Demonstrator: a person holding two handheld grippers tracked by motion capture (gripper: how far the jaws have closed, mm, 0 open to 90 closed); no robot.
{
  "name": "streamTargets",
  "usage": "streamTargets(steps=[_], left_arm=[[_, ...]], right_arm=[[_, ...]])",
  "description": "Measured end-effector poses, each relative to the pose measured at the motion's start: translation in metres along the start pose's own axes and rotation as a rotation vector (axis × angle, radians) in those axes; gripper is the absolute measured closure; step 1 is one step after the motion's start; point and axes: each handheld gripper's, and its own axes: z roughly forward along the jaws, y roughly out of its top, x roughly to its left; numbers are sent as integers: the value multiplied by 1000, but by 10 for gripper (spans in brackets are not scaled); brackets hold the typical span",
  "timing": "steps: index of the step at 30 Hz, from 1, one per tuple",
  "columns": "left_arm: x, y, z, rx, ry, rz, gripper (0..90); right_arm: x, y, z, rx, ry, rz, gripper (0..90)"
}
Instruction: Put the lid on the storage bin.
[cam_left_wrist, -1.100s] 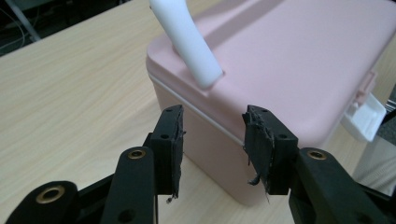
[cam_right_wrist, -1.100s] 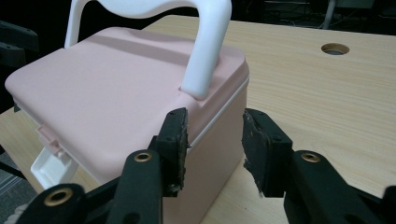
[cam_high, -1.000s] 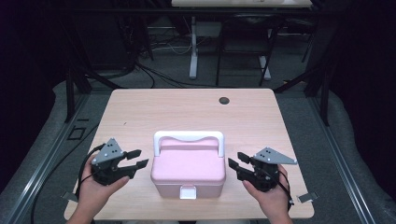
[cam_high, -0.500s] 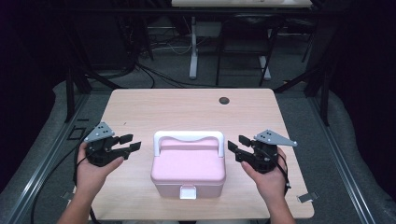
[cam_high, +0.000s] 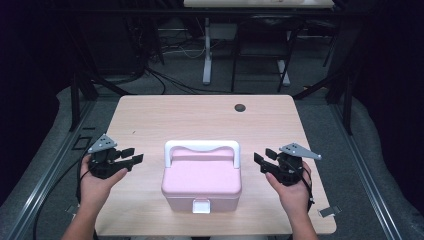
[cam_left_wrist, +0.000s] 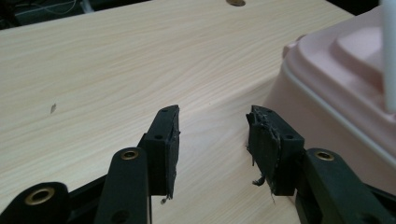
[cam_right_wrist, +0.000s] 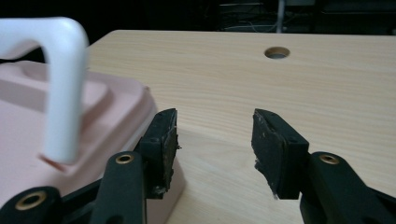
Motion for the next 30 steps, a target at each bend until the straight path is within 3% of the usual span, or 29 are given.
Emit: streamTargets(steps=[3, 8, 14, 21, 22, 25, 30], left_arm=[[5, -6, 1, 2, 21, -15, 538], [11, -16, 6, 19, 56, -18, 539], [18, -32, 19, 76, 83, -24, 532], [21, -42, 31, 104, 70, -49, 504], [21, -43, 32, 107, 69, -52, 501], [20, -46, 36, 124, 76, -47, 496], [20, -49, 40, 141, 70, -49, 493]], right_arm=[[-7, -6, 2, 1, -16, 15, 507], [-13, -14, 5, -1, -67, -5, 508], [-18, -28, 11, 2, -114, -11, 508], [-22, -42, 23, 61, -168, -51, 504], [-23, -44, 25, 67, -145, -52, 503], [-25, -47, 27, 80, -168, -50, 502], [-28, -51, 29, 85, -159, -27, 500]])
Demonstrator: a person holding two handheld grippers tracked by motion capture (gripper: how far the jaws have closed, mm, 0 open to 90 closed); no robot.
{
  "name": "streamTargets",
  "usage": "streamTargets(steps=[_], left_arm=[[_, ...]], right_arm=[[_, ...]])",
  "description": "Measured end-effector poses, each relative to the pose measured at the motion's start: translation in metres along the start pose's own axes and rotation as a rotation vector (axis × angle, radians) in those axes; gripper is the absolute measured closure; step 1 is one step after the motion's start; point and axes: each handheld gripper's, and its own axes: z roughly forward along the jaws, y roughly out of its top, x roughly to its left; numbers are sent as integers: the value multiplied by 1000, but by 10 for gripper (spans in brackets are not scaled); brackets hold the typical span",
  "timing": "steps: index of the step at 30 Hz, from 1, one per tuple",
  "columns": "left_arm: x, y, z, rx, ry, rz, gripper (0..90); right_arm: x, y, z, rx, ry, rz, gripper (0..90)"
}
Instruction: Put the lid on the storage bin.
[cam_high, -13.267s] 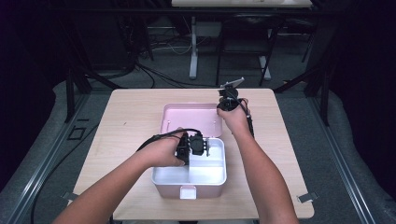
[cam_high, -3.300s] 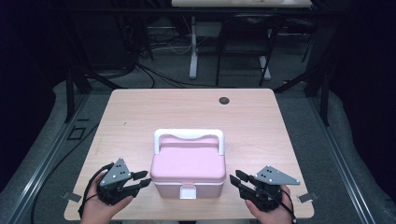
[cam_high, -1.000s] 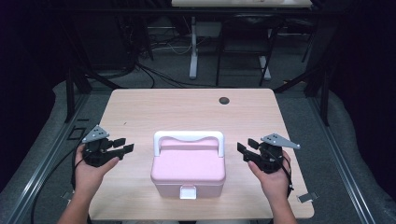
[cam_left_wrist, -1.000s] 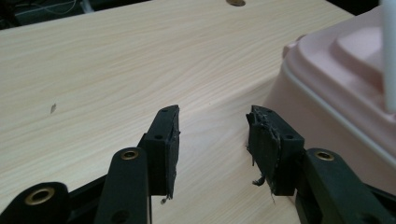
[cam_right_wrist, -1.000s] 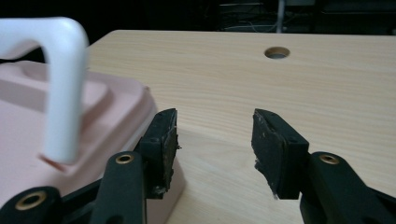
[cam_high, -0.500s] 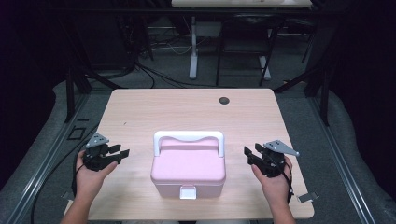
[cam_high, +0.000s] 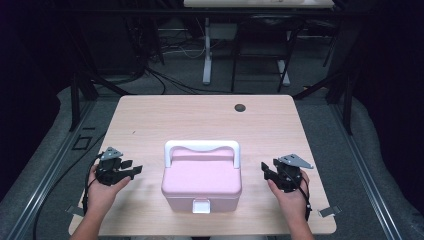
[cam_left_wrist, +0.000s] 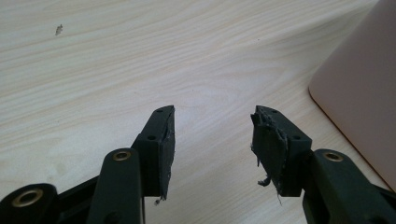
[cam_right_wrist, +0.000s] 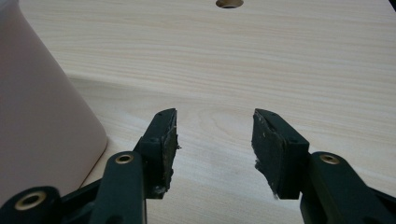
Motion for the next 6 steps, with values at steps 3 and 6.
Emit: streamTargets(steps=[3, 6], left_arm=[[-1, -1, 1, 6, 1, 4, 493], [0, -1, 3, 12, 1, 5, 493]], right_arm=[[0, -1, 2, 8, 10, -5, 498], [1, -3, 4, 20, 1, -8, 496]])
